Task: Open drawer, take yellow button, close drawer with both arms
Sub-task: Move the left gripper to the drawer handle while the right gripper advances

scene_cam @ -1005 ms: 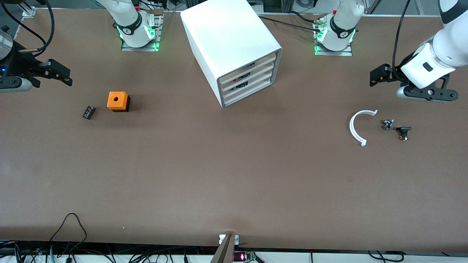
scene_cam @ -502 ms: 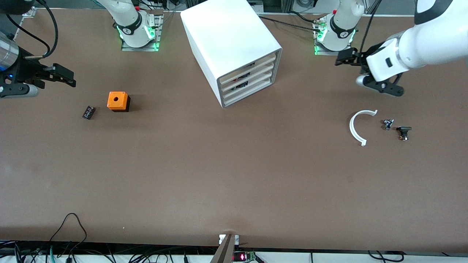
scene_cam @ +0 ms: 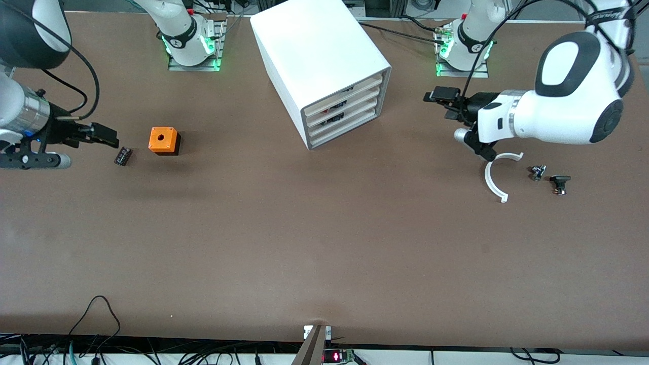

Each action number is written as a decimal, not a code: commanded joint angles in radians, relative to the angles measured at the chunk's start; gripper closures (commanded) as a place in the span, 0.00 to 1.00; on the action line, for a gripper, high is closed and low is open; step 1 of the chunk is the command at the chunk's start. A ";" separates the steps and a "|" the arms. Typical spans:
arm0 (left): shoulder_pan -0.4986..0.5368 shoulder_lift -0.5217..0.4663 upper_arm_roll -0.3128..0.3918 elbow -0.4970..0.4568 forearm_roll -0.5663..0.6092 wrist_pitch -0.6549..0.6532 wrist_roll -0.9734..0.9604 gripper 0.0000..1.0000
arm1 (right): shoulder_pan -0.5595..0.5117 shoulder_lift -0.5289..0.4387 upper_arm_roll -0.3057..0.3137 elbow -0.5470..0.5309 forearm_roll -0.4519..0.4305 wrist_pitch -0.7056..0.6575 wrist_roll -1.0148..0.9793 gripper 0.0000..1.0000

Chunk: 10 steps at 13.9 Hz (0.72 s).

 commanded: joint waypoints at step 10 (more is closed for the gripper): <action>-0.005 -0.026 -0.132 -0.473 -0.554 0.253 0.560 0.15 | 0.074 0.187 0.011 0.149 0.028 0.061 0.318 0.00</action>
